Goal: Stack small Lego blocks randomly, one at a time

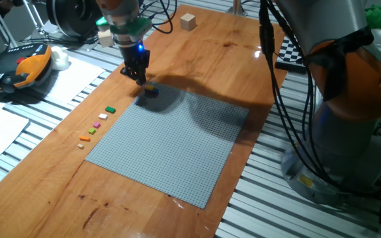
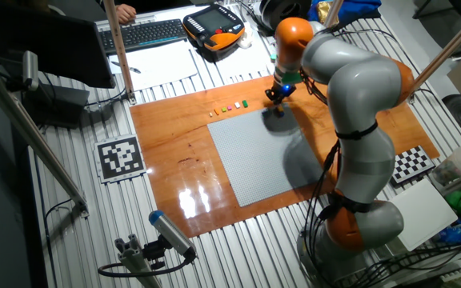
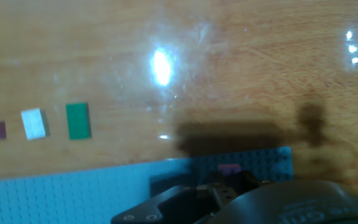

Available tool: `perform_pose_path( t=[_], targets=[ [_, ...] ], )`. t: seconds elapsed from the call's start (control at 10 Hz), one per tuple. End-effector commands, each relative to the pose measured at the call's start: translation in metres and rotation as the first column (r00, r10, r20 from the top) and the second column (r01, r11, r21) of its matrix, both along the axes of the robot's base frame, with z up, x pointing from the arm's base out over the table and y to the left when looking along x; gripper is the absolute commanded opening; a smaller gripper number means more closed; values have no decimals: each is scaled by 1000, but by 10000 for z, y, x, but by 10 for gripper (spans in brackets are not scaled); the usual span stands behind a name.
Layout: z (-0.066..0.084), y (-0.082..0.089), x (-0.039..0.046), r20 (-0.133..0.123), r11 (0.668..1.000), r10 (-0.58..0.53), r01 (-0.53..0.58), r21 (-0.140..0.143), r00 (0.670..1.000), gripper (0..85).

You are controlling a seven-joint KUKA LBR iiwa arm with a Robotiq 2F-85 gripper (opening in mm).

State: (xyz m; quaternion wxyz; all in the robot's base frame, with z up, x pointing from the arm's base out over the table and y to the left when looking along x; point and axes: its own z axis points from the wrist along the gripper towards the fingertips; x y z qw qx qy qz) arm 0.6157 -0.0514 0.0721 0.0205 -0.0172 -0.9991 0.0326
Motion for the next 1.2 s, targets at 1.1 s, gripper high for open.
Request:
perform_pose_path(
  t=[1.1],
  targets=[
    [-128,-133,-134,-8,1000,10,-10,5,1000,0]
  ],
)
